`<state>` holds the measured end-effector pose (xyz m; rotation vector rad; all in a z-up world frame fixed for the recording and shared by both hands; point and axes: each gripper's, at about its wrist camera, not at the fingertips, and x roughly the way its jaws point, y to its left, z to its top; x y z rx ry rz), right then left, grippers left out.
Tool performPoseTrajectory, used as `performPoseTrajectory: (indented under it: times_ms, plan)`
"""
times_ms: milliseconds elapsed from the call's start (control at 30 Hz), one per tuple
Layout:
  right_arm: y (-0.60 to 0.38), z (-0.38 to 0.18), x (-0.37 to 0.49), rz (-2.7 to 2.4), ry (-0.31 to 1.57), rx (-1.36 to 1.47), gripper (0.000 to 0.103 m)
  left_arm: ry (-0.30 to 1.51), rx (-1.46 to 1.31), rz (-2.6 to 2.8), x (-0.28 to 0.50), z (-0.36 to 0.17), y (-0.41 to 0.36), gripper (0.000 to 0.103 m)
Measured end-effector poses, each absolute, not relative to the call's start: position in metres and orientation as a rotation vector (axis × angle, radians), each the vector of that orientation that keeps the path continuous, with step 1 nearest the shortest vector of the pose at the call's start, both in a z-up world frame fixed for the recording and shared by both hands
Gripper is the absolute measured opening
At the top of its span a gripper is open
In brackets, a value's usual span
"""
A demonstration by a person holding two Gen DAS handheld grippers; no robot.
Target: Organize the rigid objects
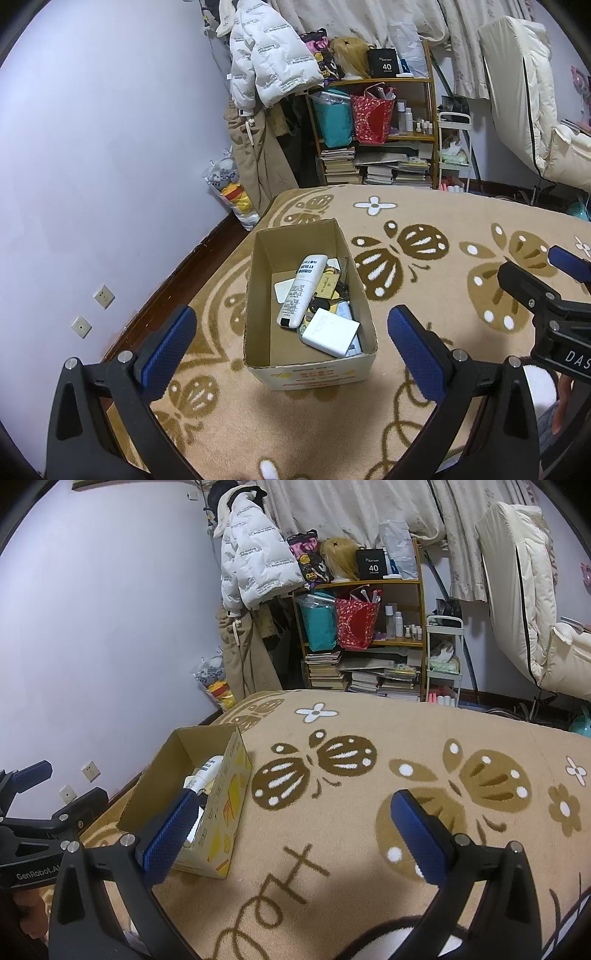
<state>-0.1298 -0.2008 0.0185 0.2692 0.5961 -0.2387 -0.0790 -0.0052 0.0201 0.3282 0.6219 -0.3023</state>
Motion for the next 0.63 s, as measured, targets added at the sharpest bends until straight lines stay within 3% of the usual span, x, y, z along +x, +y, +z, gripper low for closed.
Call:
performPoseTrajectory:
  times_ms: [633]
  plan:
    - [-0.2005, 0.0189, -0.1291, -0.241, 0.596, 0.271, 0.103, 0.618, 0.323, -0.283, -0.0785, 0.0218, -0.0029, 0.102]
